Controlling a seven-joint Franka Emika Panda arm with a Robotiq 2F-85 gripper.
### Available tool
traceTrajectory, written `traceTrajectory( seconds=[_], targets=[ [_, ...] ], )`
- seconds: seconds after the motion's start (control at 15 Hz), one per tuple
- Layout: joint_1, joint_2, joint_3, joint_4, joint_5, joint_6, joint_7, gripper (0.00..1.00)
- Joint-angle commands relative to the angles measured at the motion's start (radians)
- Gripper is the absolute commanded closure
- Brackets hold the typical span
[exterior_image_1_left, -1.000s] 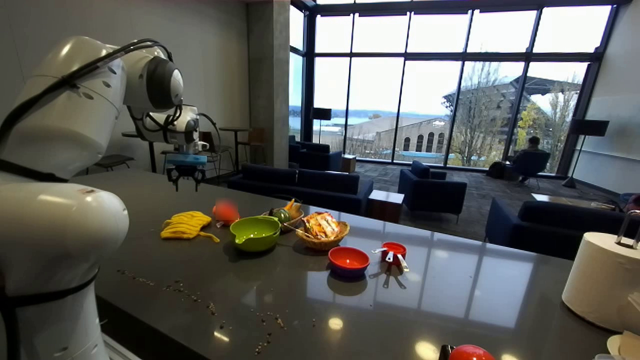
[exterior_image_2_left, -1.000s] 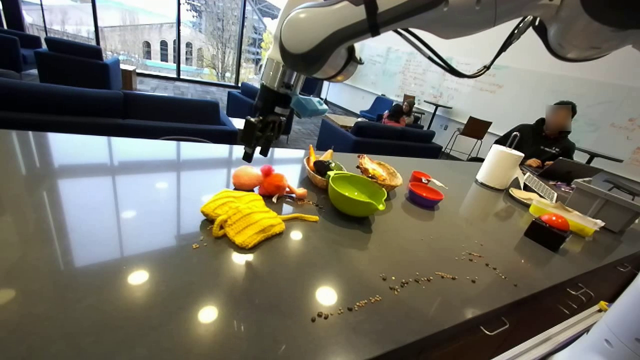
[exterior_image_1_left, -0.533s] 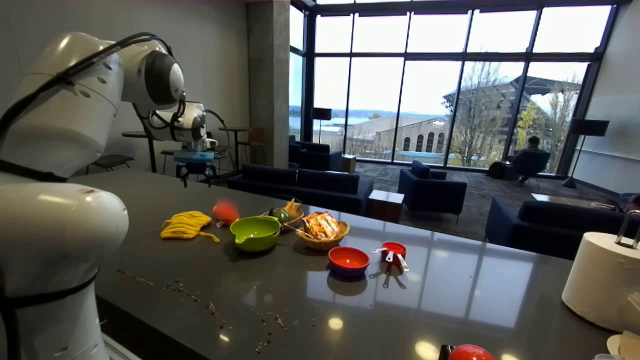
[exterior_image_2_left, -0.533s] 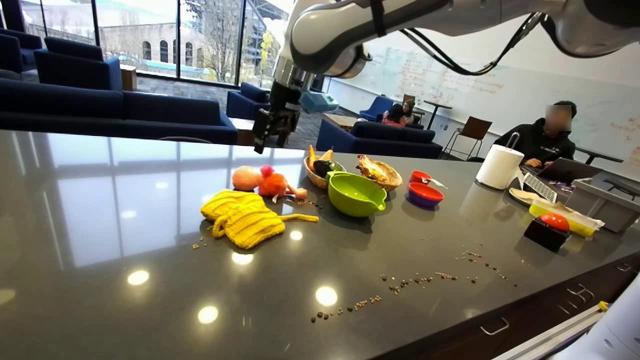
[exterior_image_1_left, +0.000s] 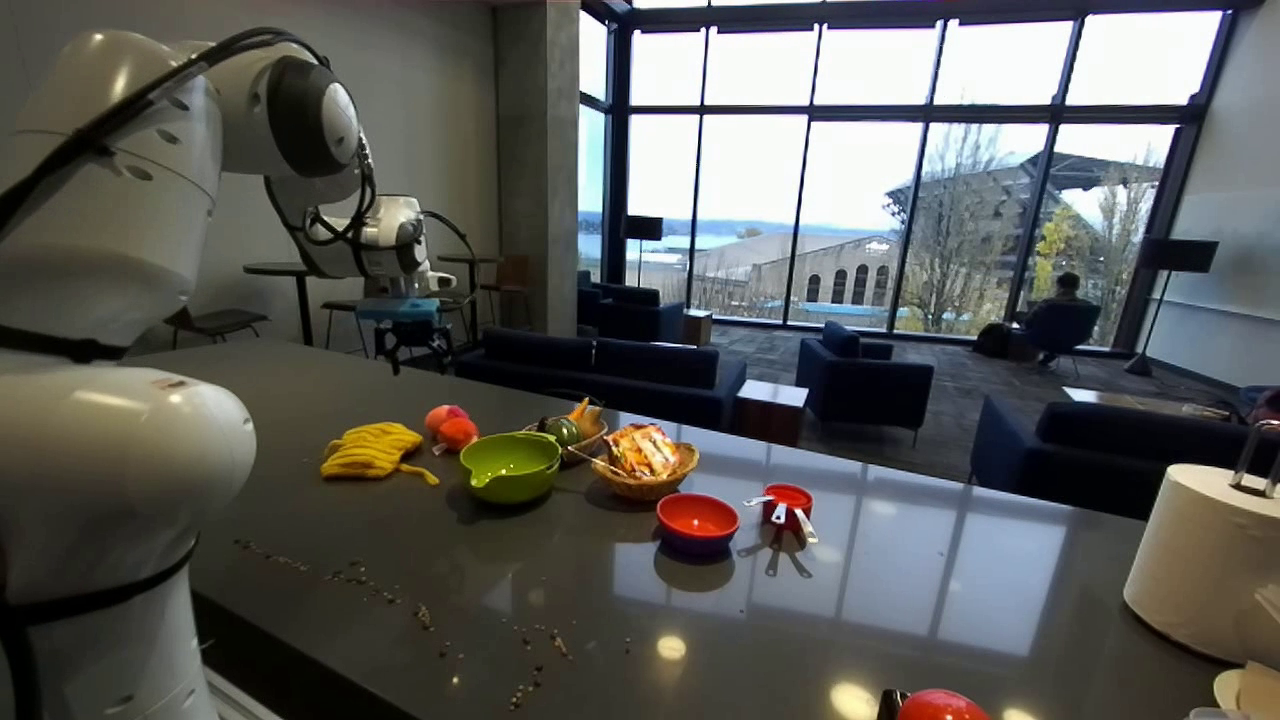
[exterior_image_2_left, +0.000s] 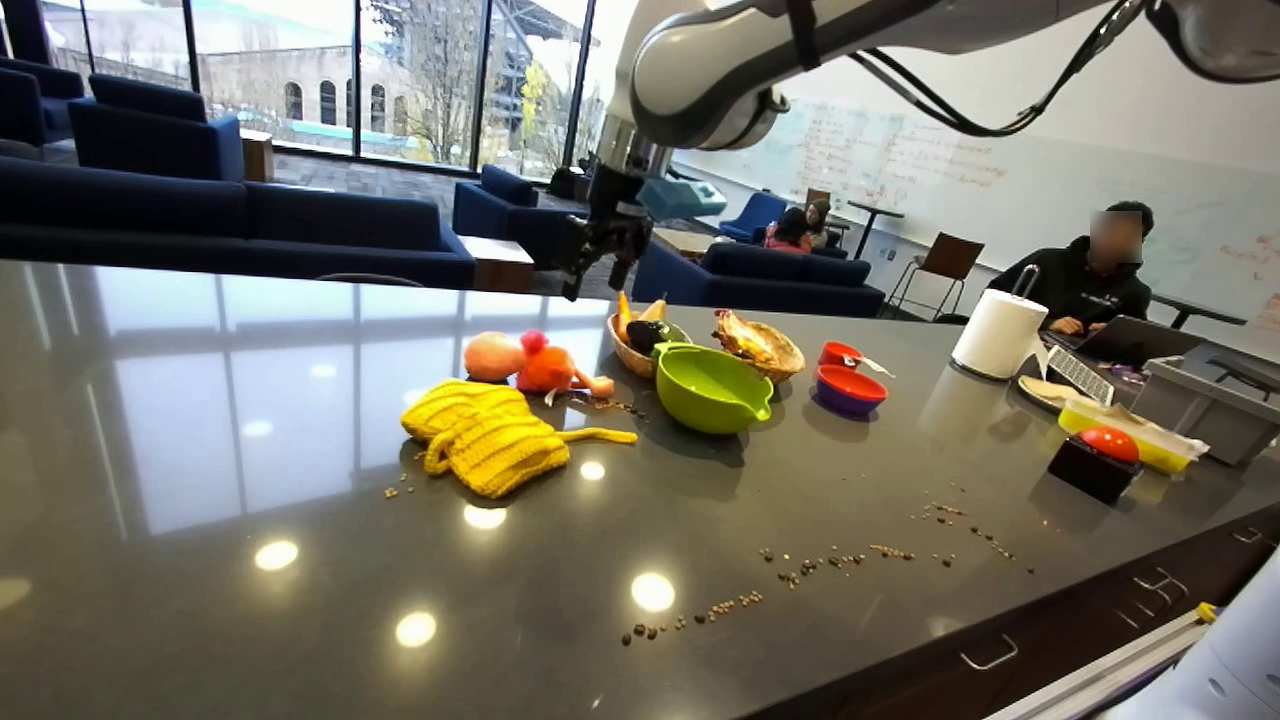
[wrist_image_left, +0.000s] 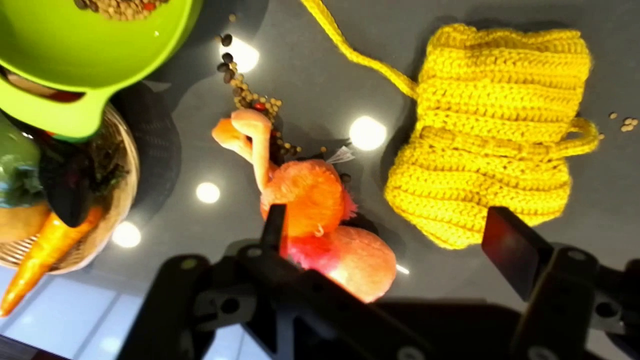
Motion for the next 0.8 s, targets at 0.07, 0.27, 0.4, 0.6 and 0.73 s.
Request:
traceTrajectory(
  seconds=[0.07, 0.27, 0.4, 0.6, 0.73],
  targets=[
    [-0.017, -0.167, -0.026, -0.205, -0.056, 0.032, 0.140, 0.00],
    [-0.026, -0.255, -0.038, -0.319, -0.101, 0.049, 0.237, 0.00],
    [-0.036, -0.319, -0.039, -0.400, -0.136, 0.056, 0.307, 0.00],
    [-0.062, -0.424, -0.028, -0.528, -0.163, 0.061, 0.398, 0.00],
    [-0.081, -0.494, -0.018, -0.610, -0.168, 0.063, 0.444, 0.00]
  ],
)
